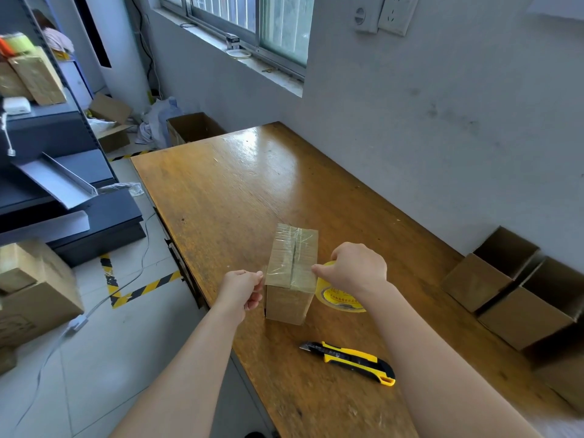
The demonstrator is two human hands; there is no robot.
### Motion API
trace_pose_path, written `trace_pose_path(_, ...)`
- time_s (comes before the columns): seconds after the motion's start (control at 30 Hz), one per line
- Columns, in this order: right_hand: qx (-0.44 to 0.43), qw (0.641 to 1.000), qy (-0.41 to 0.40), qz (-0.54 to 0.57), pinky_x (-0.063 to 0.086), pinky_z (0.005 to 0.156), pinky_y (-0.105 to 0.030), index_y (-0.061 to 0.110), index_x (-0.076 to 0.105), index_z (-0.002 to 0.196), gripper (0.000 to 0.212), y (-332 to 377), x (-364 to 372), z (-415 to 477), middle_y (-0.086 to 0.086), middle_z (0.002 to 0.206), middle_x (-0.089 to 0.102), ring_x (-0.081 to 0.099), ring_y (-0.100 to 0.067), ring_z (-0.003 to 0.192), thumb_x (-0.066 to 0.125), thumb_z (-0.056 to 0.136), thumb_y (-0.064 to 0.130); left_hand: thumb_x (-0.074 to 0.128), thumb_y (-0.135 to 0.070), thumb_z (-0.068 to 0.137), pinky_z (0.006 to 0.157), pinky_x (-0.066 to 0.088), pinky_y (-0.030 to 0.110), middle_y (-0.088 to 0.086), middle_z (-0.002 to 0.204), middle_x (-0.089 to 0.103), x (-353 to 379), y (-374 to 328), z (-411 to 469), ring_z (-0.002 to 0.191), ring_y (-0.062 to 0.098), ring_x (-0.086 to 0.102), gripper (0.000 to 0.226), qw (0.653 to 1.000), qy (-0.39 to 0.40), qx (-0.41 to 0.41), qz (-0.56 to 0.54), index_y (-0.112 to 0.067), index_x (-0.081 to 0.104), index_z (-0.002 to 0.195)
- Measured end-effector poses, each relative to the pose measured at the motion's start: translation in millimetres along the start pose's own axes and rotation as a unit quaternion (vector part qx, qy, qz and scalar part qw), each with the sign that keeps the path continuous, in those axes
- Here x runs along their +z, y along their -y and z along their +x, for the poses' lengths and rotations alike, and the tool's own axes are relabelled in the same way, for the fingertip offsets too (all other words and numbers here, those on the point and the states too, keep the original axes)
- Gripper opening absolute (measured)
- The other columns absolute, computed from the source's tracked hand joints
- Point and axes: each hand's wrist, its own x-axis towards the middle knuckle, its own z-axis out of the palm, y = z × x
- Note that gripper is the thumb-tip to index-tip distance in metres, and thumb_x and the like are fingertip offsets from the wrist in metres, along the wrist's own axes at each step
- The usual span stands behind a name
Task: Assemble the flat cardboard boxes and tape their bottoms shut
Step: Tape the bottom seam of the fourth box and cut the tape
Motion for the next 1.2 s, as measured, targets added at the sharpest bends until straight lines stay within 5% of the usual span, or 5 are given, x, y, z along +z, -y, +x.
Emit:
trace_pose_path(0.47, 0.02, 0.999, 0.027, -0.021, 0.055, 0.058, -0.027, 0.022, 0.07, 0.079, 0.049, -7, 15, 8, 0.007, 0.069, 0.065, 0.063, -0.012, 0.063, 0.058, 0.08, 0.069, 0.054, -0.034, 0.099, 0.051, 0.031, 0.025, 0.0, 0.065, 0.045, 3, -2, -1, 0.057, 0.013, 0.042, 0.023, 0.987, 0.051, -0.077, 0.131, -0.01, 0.058, 0.099)
trace_pose_path(0.7, 0.014, 1.0, 0.019, -0.001, 0.055, 0.059, -0.027, 0.02, 0.069, 0.081, 0.048, -2, 19, 5, 0.007, 0.071, 0.066, 0.063, -0.013, 0.065, 0.058, 0.083, 0.066, 0.04, -0.025, 0.104, 0.083, 0.045, 0.031, 0.0, 0.12, 0.06, 25, 4, -21, 0.11, 0.02, 0.057, 0.03, 0.939, -0.132, 0.254, 0.19, -0.016, 0.053, 0.129)
trace_pose_path(0.87, 0.02, 0.999, 0.021, 0.016, 0.052, 0.057, -0.026, 0.017, 0.073, 0.09, 0.051, -4, 21, 0, 0.004, 0.08, 0.071, 0.067, -0.014, 0.072, 0.056, 0.085, 0.065, 0.036, -0.026, 0.105, 0.075, 0.051, 0.033, -0.003, 0.101, 0.066, 32, 7, -21, 0.085, 0.012, 0.057, 0.029, 0.931, -0.06, 0.241, 0.268, -0.02, 0.064, 0.112)
trace_pose_path(1.03, 0.017, 0.993, 0.054, 0.104, 0.047, 0.052, -0.024, 0.019, 0.069, 0.116, 0.055, -10, 26, -8, 0.006, 0.088, 0.068, 0.064, -0.013, 0.076, 0.048, 0.09, 0.063, 0.037, -0.026, 0.105, 0.104, 0.044, 0.044, 0.0, 0.132, 0.059, 27, -1, -11, 0.12, 0.02, 0.053, 0.038, 0.957, -0.021, 0.187, 0.222, -0.018, 0.055, 0.137)
trace_pose_path(1.2, -0.027, 0.965, 0.089, 0.244, 0.045, 0.06, -0.032, 0.015, 0.069, 0.087, 0.032, -27, 37, -13, -0.006, 0.085, 0.067, 0.059, -0.02, 0.073, 0.051, 0.092, 0.041, 0.039, -0.023, 0.105, 0.103, 0.04, 0.036, 0.002, 0.138, 0.055, 20, -14, -4, 0.128, 0.022, 0.048, 0.038, 0.961, 0.006, 0.172, 0.217, -0.017, 0.053, 0.14)
